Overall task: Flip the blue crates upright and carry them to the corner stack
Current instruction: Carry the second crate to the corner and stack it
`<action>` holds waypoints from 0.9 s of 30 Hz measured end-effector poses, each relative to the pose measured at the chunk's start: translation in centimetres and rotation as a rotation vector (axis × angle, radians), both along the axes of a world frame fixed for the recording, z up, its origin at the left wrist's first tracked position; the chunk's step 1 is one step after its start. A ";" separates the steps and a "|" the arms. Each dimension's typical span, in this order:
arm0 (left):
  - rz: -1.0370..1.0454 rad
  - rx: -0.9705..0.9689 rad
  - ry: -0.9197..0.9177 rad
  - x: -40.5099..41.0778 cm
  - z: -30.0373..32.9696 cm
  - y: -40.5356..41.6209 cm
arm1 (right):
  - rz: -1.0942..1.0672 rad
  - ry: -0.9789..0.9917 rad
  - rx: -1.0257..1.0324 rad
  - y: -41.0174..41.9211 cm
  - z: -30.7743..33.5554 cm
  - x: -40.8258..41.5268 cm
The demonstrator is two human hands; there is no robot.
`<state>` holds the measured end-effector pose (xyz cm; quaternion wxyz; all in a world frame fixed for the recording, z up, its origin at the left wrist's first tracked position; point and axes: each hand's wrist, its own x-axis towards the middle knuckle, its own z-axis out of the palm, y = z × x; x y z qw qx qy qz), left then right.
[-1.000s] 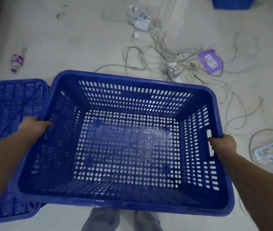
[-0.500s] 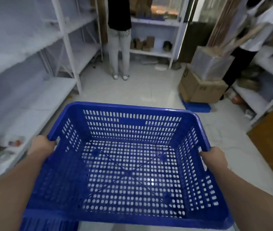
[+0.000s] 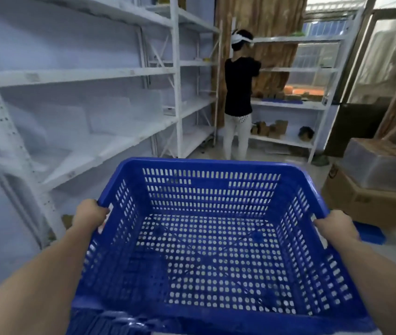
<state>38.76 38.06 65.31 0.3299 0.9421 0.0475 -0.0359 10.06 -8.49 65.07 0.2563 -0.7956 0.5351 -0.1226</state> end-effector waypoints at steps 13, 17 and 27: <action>0.443 -0.014 0.019 -13.4 -0.1 23.5 | 0.458 0.101 0.032 15.4 -2.0 10.4; 0.589 -0.024 0.045 -17.7 -1.4 32.2 | 0.639 0.147 0.025 23.3 -2.6 14.1; 0.875 -0.037 0.082 -26.9 -4.2 54.5 | 0.875 0.107 -0.023 48.9 -4.4 20.2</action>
